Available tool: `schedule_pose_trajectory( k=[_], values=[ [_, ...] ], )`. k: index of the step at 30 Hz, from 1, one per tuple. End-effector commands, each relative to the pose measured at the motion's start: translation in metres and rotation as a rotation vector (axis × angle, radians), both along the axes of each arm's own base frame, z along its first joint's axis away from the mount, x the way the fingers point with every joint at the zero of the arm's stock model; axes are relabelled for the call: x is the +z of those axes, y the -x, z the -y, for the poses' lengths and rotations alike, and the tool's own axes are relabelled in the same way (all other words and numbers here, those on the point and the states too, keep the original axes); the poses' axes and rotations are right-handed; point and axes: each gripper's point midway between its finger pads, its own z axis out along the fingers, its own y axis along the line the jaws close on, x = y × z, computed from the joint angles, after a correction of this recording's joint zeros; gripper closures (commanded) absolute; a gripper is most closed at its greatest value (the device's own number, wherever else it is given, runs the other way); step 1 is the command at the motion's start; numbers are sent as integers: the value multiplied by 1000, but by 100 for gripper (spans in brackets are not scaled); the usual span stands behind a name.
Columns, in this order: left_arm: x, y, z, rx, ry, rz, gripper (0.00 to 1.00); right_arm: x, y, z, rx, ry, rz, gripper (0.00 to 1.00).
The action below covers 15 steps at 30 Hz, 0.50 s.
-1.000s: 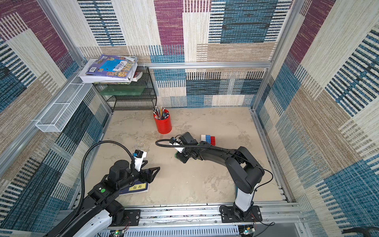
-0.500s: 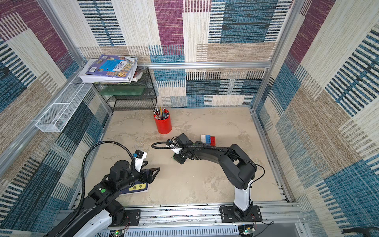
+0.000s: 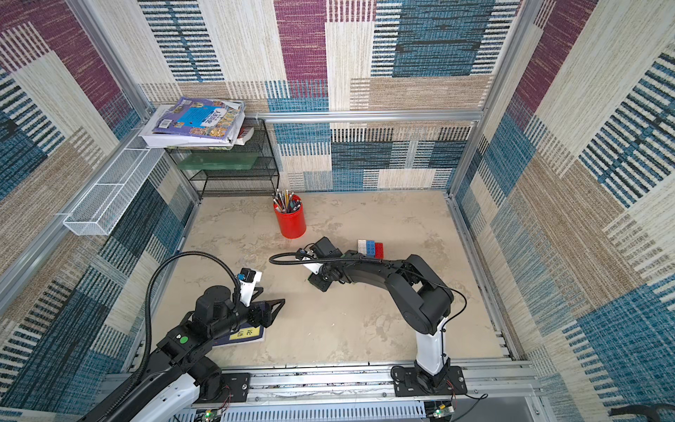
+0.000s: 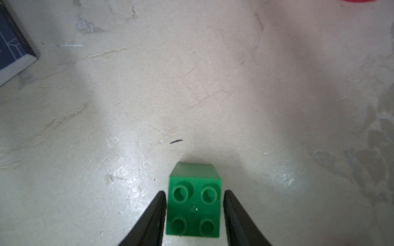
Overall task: Assemble the letter f with lego
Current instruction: Place the lego brick at the center of the board.
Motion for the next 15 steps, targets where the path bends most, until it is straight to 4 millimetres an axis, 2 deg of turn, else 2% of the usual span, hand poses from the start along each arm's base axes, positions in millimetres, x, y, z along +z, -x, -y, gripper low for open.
schedule_pose_trajectory(
  k=[1, 5, 8, 13, 15],
  values=[
    [1, 0, 0, 8, 15, -15, 1, 21, -3, -5, 1, -54, 21, 48],
    [4, 0, 1, 0, 14, -7, 1, 48, -8, -3, -29, -110, 47, 45],
    [13, 0, 5, -30, 12, 20, 1, 67, -20, 6, -93, -142, 69, 42],
    [29, 2, 21, -146, 12, 77, 1, 87, -52, 35, -266, -160, 94, 37],
    [31, 4, 29, -202, 11, 88, 1, 90, -69, 55, -380, -135, 125, 34]
  ],
)
